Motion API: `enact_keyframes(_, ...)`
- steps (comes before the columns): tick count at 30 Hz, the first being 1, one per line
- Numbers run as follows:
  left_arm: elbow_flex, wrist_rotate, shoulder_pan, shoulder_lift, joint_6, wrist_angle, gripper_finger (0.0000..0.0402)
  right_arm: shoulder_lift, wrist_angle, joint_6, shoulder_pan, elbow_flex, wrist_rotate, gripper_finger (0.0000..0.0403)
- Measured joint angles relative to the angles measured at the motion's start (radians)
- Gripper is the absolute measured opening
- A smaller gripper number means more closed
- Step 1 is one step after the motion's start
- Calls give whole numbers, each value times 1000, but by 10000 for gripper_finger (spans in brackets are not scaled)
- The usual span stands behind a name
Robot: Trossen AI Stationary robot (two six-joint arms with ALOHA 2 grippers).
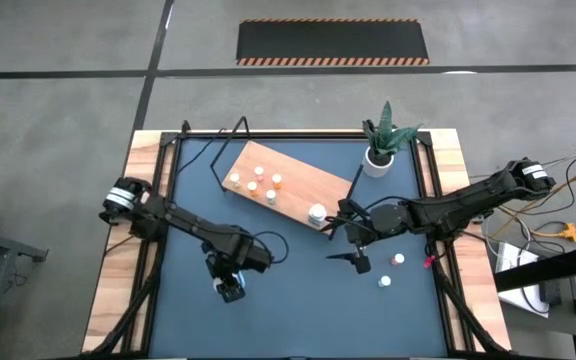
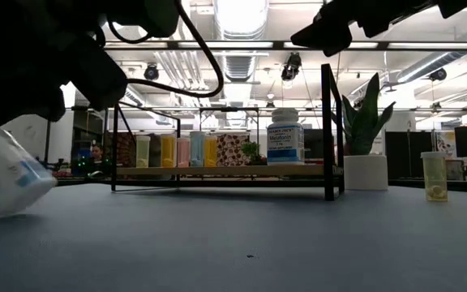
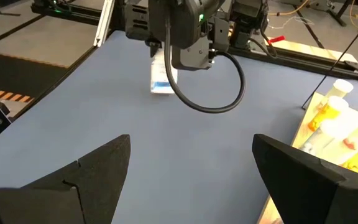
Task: Pick and place medicine bottles onto shelf by color
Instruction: Put the white pill bottle on the shelf
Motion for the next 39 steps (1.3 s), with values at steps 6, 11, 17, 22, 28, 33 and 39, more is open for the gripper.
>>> enact_keyframes(6,0,0,18,0,61,0,262,0,-5,3,0,0,0,327)
enact_keyframes(11,30,1,18,-1,101,-4,280,0,-20,13,0,0,0,327)
enact_keyframes(17,43,-170,-60,-18,200,3,276,1,-28,17,0,0,-1,327)
enact_keyframes(22,-14,-257,-167,-28,202,45,276,1,-32,23,0,0,-2,327)
enact_keyframes(28,-80,-379,-214,-28,128,134,276,1,-32,25,0,0,-2,327)
enact_keyframes(33,-108,-432,-210,-28,98,150,259,1,-32,26,0,0,-2,327)
enact_keyframes(39,-131,-431,-211,-30,99,238,190,1,-31,26,0,0,-2,327)
